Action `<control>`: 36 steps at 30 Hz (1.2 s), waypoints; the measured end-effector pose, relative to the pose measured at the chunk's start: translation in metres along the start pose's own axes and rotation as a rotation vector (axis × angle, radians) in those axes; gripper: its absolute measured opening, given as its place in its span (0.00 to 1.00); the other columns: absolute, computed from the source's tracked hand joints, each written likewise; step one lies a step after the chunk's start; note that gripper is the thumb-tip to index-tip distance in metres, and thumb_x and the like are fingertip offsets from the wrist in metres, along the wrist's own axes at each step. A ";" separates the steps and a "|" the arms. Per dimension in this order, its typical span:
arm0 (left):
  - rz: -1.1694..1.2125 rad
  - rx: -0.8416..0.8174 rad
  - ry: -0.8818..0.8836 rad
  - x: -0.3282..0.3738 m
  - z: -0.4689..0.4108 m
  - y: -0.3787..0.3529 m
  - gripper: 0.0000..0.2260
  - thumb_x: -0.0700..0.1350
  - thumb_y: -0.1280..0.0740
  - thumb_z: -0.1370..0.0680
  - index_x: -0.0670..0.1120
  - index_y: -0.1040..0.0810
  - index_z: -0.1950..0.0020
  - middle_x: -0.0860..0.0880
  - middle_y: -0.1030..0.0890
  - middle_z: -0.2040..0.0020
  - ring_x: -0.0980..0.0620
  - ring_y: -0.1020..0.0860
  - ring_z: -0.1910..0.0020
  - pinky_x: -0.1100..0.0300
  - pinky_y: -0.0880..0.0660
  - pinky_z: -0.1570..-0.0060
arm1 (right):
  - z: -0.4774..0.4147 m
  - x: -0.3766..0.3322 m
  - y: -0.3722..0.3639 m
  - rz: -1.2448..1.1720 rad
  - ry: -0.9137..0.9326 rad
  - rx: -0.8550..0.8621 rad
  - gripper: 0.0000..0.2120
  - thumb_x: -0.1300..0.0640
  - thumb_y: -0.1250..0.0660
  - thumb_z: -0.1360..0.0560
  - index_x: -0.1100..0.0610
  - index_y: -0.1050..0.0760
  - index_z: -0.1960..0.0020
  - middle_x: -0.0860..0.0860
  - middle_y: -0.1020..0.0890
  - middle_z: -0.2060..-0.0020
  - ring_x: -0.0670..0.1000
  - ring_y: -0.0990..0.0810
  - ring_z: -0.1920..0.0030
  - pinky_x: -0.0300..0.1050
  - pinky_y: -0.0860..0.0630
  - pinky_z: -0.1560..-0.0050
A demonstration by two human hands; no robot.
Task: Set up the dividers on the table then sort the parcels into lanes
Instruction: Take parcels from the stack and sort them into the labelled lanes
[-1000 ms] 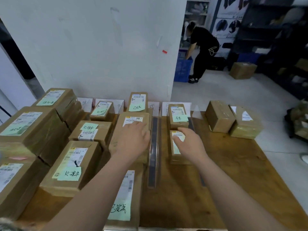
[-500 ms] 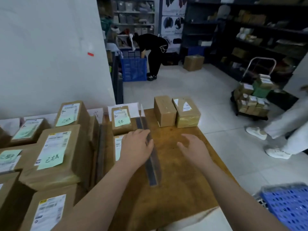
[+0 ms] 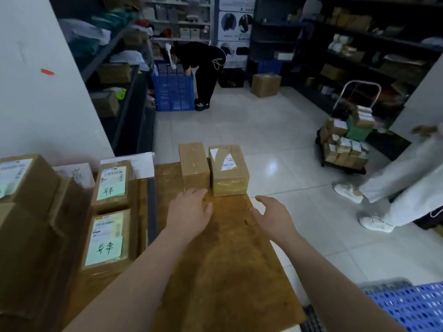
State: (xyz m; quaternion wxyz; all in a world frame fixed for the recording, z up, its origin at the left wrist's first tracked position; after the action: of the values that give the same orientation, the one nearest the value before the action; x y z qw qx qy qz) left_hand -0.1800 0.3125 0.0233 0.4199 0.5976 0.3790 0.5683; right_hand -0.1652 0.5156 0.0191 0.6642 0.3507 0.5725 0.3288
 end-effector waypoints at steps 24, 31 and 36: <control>0.195 -0.121 0.209 0.011 -0.160 -0.116 0.20 0.46 0.36 0.21 0.47 0.33 0.29 0.44 0.27 0.36 0.46 0.24 0.43 0.57 0.27 0.46 | -0.202 0.039 -0.056 -0.244 0.003 -0.156 0.16 0.58 0.39 0.21 0.60 0.28 0.34 0.52 0.22 0.46 0.54 0.23 0.44 0.43 0.28 0.50; 0.351 0.008 0.294 0.010 -0.116 -0.116 0.21 0.47 0.35 0.20 0.50 0.33 0.27 0.47 0.25 0.36 0.49 0.26 0.39 0.61 0.31 0.45 | -0.174 0.074 -0.062 -0.310 -0.113 -0.143 0.19 0.53 0.40 0.21 0.56 0.31 0.31 0.50 0.20 0.42 0.50 0.20 0.46 0.46 0.22 0.49; 0.289 -0.026 0.360 0.007 -0.062 -0.127 0.17 0.52 0.38 0.19 0.49 0.29 0.32 0.47 0.23 0.44 0.54 0.28 0.51 0.61 0.31 0.56 | -0.127 0.098 -0.060 -0.209 -0.117 -0.194 0.23 0.49 0.40 0.21 0.55 0.33 0.28 0.49 0.18 0.44 0.47 0.21 0.51 0.40 0.27 0.52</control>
State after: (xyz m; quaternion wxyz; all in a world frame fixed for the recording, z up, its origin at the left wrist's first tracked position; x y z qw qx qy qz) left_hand -0.2383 0.3688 -0.0928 0.2677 0.5290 0.3510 0.7247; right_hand -0.2768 0.5771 -0.0957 0.7578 0.2421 0.5318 0.2905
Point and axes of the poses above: each hand's wrist, its own z-axis away from the middle knuckle, its own y-axis out of the back of the hand, x = y × z, the point moved 9 cm from there along -z, towards the middle knuckle
